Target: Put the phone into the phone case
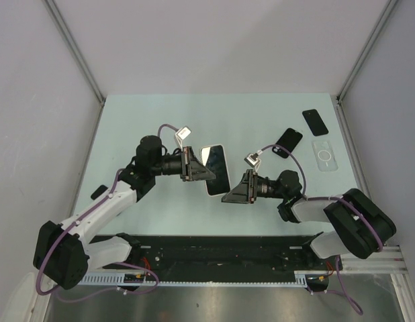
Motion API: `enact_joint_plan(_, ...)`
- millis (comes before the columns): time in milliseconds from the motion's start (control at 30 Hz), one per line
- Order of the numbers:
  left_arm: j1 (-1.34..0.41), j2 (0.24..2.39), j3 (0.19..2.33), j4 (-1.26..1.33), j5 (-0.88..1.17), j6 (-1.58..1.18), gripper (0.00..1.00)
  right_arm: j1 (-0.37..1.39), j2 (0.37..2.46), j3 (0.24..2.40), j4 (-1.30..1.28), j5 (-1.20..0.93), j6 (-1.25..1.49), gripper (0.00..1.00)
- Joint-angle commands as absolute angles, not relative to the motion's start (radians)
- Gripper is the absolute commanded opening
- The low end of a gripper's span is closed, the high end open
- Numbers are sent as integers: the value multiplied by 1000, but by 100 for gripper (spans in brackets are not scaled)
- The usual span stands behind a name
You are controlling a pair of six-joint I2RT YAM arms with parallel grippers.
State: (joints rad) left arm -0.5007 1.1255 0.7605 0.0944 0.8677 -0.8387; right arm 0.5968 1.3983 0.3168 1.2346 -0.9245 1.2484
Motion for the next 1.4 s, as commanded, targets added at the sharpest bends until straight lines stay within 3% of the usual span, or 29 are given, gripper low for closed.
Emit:
enact_joint_plan(0,-494,1117,773,138,871,-839,0,600,1437,307,1503,-904,1324,58)
enact_joint_plan(500,-492,1166,733,141,871,-833,0,580,1430,325,1496,-839,1313,49)
enact_joint_plan(600,-492,1170,730,144,871,-831,0,572,1421,327,1486,-830,1315,38)
enact_joint_plan(700,-491,1175,730,129,851,-819,0,571,1405,327,1457,-821,1305,18)
enact_joint_plan(733,-491,1177,738,117,841,-796,0,571,1396,327,1445,-819,1296,6)
enact_joint_plan(800,-492,1186,758,19,771,-750,0,569,1378,327,1389,-808,1284,0)
enact_joint_plan(933,-492,1200,793,-107,718,-655,0,571,1295,350,1200,-779,1214,0)
enact_joint_plan(1200,-491,1203,782,-58,765,-675,0,572,1143,405,810,-699,1009,2)
enact_joint_plan(1233,-489,1213,773,-8,794,-711,0,565,1137,406,802,-698,1014,25)
enact_joint_plan(1267,-489,1216,767,26,839,-735,0,561,1128,407,805,-698,1022,35)
enact_joint_plan(1367,-489,1213,756,75,868,-782,0,551,1127,407,842,-715,1045,49)
